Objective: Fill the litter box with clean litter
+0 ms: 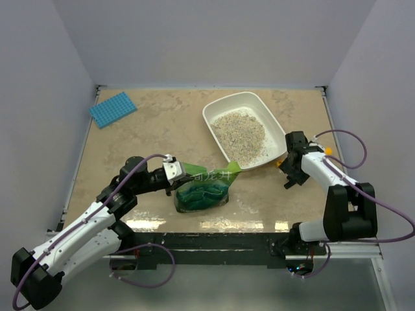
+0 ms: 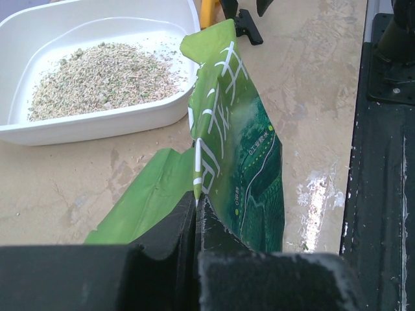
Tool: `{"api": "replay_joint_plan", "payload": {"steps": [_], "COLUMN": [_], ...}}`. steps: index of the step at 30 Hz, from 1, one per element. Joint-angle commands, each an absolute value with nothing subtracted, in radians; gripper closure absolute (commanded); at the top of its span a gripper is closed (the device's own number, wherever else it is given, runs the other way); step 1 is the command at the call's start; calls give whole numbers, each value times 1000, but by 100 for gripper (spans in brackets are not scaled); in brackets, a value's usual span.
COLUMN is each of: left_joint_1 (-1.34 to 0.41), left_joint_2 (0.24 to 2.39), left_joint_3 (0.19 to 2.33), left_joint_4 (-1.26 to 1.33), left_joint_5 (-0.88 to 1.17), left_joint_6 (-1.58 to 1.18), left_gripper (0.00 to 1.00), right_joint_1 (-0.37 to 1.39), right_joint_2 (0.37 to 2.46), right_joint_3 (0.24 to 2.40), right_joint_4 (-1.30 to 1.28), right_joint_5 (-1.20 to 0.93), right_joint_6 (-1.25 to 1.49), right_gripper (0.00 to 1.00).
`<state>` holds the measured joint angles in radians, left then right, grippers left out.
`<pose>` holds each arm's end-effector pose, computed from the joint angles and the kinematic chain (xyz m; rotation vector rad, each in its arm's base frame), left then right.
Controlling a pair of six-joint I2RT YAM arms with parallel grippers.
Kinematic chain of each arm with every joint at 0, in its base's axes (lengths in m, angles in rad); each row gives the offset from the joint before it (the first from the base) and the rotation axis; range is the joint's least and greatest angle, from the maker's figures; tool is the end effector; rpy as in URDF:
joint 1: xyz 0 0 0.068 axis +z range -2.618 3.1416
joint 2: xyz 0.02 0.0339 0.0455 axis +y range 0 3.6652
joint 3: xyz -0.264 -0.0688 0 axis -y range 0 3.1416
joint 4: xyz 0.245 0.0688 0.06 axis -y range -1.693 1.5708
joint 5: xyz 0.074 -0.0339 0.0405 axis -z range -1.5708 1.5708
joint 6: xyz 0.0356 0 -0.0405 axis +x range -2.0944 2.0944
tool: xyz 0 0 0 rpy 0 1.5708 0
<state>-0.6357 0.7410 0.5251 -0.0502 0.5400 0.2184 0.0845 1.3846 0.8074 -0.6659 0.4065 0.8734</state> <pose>0.1326 -0.1206 0.2703 1.1098 1.5050 -0.7849 0.2438 0.0065 0.1885 1.1032 2.4150 -0.2832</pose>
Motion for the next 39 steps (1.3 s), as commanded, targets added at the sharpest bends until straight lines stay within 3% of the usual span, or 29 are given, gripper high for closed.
{"api": "replay_joint_plan", "payload": {"steps": [1, 12, 22, 26, 29, 32, 33, 39], "left_joint_1": [-641, -646, -647, -647, -649, -650, -650, -650], "left_joint_2": [726, 732, 739, 738, 738, 739, 739, 736], "left_joint_3": [549, 551, 552, 552, 552, 554, 552, 552], "left_joint_4": [34, 29, 26, 26, 26, 26, 25, 23], "left_joint_5": [515, 515, 517, 517, 515, 515, 514, 494], "left_joint_6": [213, 216, 218, 216, 218, 218, 218, 221], "left_gripper": [100, 100, 100, 100, 100, 100, 100, 100], "right_joint_1": [81, 78, 72, 71, 71, 71, 69, 69], "right_joint_2": [1417, 1482, 1505, 1520, 1531, 1532, 1532, 1503], "right_joint_3": [816, 859, 864, 859, 857, 857, 857, 862], "right_joint_4": [-637, -640, -634, -624, -620, -615, -614, -627], "right_joint_5": [466, 515, 534, 526, 522, 522, 520, 522], "right_joint_6": [920, 920, 917, 916, 916, 913, 910, 899], "right_gripper": [38, 43, 58, 59, 67, 85, 100, 100]}}
